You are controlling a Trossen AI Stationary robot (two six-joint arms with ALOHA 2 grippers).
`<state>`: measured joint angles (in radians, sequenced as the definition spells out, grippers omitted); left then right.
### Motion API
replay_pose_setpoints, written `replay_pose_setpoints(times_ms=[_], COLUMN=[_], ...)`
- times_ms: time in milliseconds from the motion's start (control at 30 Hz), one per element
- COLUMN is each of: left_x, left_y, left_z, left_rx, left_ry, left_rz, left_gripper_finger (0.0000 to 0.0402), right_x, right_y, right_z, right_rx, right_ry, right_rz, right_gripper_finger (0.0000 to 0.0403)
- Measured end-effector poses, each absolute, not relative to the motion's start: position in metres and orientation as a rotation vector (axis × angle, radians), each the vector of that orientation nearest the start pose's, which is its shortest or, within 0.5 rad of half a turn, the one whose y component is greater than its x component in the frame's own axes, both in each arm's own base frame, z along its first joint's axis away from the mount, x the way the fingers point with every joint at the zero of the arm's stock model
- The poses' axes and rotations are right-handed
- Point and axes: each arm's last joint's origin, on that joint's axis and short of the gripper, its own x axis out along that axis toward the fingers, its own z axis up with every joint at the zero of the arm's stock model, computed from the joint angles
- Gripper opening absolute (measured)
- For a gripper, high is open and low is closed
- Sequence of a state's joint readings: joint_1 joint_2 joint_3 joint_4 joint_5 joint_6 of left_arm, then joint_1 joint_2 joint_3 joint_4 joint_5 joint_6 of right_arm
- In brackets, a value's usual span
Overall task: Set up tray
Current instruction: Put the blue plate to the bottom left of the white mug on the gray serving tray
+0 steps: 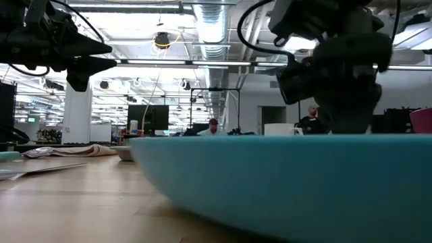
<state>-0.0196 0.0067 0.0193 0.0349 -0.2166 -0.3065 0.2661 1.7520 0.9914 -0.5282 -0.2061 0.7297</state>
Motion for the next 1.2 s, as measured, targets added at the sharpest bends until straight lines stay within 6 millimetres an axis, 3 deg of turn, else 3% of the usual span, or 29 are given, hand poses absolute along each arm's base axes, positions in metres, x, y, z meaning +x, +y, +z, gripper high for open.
replay_pose_setpoints(times_ms=[100, 433, 667, 900, 1200], left_x=[0.096, 0.096, 0.096, 0.096, 0.096], left_y=[0.004, 0.004, 0.004, 0.004, 0.004], left_z=[0.173, 0.173, 0.173, 0.173, 0.173], left_rx=[-0.311, -0.311, -0.311, -0.311, -0.311], left_ry=[-0.077, -0.077, -0.077, -0.077, -0.077], left_rz=[0.188, 0.188, 0.188, 0.188, 0.187], left_gripper_finger=[0.0169, 0.0169, 0.0169, 0.0169, 0.0169], right_x=[0.301, 0.307, 0.323, 0.331, 0.315], right_y=[0.082, 0.059, 0.040, 0.006, -0.046], right_z=[0.151, 0.160, 0.180, 0.203, 0.223], right_rx=[0.593, 0.660, 0.730, 0.726, 0.742], right_ry=[1.357, 1.320, 1.264, 1.257, 1.249], right_rz=[-0.096, -0.156, -0.173, -0.220, -0.328], right_gripper_finger=[0.0010, 0.0007, 0.0003, 0.0002, 0.0001])
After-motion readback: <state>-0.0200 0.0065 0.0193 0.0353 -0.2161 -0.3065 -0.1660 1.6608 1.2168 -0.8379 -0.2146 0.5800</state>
